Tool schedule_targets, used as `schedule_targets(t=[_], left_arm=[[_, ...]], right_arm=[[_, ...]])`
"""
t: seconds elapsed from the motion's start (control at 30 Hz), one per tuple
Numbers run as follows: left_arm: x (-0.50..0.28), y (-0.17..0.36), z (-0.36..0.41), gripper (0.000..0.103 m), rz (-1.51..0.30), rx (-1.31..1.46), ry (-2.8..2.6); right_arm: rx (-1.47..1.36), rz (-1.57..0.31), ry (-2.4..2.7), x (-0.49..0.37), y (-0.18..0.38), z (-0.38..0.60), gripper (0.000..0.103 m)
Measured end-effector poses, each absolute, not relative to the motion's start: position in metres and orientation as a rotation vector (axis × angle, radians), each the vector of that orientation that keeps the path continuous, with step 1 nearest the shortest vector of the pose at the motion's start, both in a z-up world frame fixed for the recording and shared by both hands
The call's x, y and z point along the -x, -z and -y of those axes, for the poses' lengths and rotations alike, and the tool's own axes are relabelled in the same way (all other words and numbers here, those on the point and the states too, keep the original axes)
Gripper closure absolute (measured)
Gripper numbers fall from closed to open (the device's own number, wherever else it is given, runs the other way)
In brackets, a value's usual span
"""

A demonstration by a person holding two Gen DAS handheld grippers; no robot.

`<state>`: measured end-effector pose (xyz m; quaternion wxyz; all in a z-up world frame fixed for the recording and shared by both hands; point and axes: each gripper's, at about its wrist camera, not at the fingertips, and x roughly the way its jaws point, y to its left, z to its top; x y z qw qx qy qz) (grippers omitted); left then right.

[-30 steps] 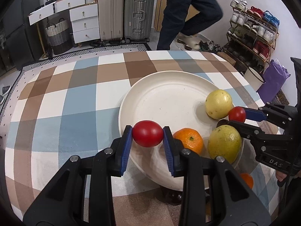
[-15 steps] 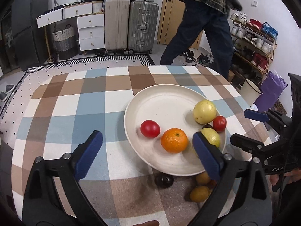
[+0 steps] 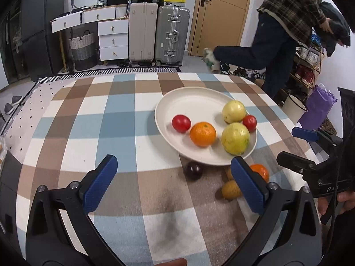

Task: Organize fruits
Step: 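Withdraw both tools from the plate toward the remaining fruit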

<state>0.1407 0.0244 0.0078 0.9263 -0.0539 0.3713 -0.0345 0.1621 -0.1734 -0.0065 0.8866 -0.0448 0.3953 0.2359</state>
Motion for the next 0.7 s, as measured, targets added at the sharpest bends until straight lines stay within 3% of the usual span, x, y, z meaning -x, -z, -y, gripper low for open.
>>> schedule_targets(t=[0.6, 0.7], left_arm=[[-0.142, 0.024, 0.012, 0.002, -0.858, 0.045, 0.159], [-0.142, 0.028, 0.016, 0.002, -0.872, 0.035, 0.173]], right_arm=[[0.126, -0.917, -0.595, -0.155, 0.045, 0.152, 0.002], [0.126, -0.93, -0.602, -0.157, 0.048, 0.153, 0.014]])
